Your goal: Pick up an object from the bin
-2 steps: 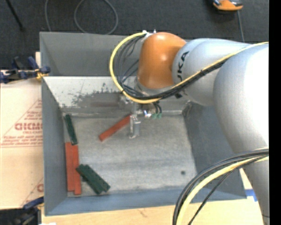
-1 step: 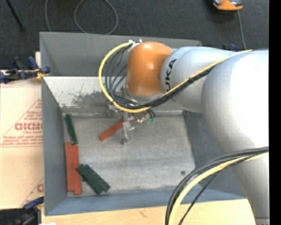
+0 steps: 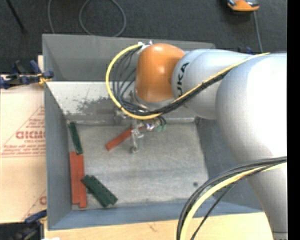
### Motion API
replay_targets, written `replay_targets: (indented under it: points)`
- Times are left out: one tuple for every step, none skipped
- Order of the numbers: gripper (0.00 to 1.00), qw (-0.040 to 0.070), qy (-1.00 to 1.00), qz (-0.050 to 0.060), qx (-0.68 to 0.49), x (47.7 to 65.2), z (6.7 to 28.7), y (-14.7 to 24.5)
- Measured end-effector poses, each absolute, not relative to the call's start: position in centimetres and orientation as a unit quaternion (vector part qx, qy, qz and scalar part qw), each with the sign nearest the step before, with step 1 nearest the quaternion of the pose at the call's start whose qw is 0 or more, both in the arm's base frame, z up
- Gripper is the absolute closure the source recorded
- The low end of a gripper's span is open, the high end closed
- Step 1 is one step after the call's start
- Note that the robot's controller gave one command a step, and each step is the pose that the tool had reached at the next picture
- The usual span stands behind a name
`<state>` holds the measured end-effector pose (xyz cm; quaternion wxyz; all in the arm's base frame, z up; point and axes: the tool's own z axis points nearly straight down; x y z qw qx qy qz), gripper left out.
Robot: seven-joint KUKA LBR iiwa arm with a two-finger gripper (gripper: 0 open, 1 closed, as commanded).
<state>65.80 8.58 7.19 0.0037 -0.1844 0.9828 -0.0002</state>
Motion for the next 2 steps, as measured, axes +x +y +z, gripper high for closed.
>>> replay_targets:
  points:
    - [1.00, 0.004, 0.983, 0.000, -0.184, 65.8, 7.2, 8.6]
    - [1.00, 0.007, 0.983, -0.001, -0.183, 66.2, 15.7, 8.5]
